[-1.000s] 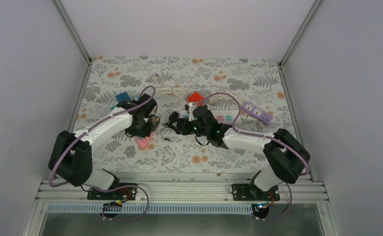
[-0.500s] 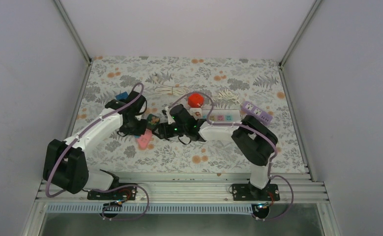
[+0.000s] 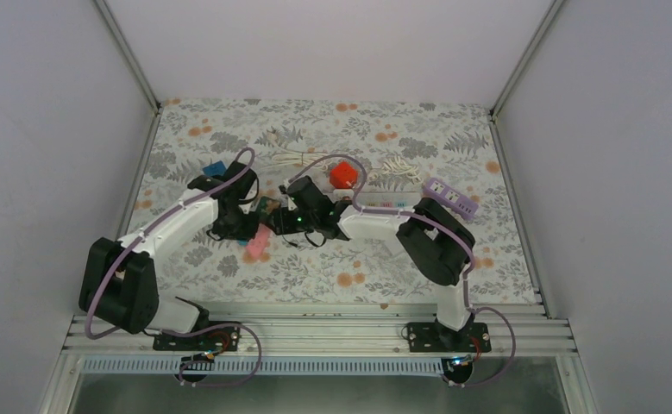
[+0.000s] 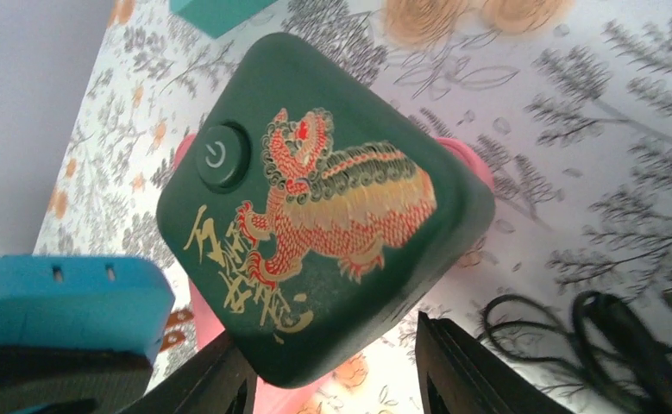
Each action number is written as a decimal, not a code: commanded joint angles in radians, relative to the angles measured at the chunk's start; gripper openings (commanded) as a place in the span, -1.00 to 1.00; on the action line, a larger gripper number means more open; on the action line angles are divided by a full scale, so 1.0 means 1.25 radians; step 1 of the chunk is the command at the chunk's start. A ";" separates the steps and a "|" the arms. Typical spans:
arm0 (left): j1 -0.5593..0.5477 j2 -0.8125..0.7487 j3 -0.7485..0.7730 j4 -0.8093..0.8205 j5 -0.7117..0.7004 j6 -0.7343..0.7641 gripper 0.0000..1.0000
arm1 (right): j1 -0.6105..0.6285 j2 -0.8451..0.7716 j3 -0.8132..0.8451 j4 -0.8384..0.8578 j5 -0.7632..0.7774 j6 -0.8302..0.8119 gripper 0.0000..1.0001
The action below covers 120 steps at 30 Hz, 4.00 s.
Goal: Insert the plug
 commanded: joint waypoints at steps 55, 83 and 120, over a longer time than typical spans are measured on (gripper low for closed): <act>-0.165 0.197 0.142 0.022 -0.055 -0.318 -0.96 | -0.135 -0.397 -0.410 0.051 0.273 0.113 0.36; -0.164 0.262 0.083 0.015 -0.115 -0.302 -0.96 | -0.137 -0.378 -0.403 0.039 0.270 0.118 0.34; -0.154 0.053 0.241 0.004 -0.191 -0.225 0.56 | -0.160 -0.494 -0.371 -0.093 0.368 0.067 0.49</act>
